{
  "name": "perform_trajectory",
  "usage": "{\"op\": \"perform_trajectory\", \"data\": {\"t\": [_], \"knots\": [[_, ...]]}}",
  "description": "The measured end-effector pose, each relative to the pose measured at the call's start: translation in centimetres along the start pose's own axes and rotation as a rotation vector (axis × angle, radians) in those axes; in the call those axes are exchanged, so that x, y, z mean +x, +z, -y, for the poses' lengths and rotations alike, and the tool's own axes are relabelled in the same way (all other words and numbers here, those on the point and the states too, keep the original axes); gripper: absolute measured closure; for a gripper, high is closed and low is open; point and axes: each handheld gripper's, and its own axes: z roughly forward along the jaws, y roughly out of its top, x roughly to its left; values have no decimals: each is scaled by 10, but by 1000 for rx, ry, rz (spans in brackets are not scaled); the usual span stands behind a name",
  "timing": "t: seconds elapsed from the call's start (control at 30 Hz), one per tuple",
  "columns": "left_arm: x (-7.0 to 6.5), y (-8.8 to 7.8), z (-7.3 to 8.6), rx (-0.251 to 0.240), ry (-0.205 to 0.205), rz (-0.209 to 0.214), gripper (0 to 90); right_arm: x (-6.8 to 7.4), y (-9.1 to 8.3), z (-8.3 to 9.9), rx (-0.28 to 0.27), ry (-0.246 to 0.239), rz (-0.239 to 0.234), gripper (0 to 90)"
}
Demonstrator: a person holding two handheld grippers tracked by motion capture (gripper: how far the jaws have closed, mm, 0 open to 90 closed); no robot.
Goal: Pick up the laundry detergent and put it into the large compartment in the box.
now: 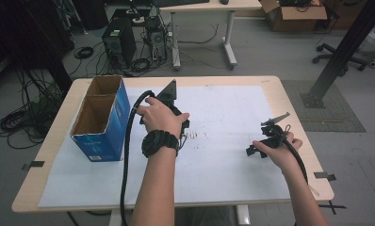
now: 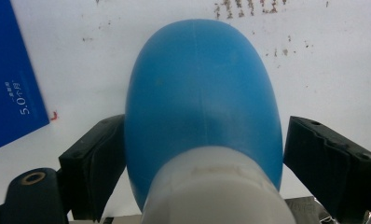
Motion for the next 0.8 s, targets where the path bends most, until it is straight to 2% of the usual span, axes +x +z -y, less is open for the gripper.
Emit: {"op": "perform_trajectory", "data": {"t": [0.57,0.8], "knots": [[0,0,0,-7,3,7,244,0,-2,0,-1,-4,-1,38],[1,1,0,-5,8,-6,269,1,-3,0,-6,-3,-3,38]]}}
